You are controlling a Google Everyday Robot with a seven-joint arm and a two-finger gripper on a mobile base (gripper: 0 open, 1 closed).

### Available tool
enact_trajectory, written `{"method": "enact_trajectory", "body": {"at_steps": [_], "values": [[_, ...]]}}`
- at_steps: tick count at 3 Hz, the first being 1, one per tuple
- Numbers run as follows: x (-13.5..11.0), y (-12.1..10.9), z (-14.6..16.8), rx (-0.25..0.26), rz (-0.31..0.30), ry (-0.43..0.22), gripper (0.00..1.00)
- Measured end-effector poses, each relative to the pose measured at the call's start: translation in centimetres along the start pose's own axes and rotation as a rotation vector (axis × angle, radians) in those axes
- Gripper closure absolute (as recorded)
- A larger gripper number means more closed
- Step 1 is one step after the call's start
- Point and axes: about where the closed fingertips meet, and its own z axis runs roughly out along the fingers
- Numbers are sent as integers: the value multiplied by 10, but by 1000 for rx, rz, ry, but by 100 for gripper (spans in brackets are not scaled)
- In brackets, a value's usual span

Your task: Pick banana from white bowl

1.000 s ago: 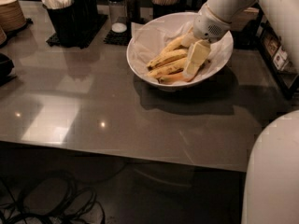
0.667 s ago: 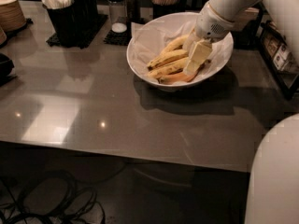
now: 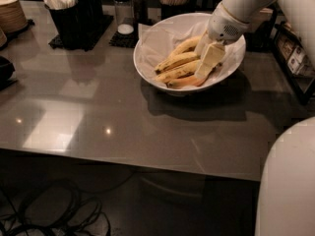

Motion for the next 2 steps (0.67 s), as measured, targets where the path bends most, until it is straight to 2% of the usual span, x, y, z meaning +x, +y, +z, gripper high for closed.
{"method": "enact_trajectory", "body": {"at_steps": [2], "values": [[6,-7,14,-31,23,-7,33]]}}
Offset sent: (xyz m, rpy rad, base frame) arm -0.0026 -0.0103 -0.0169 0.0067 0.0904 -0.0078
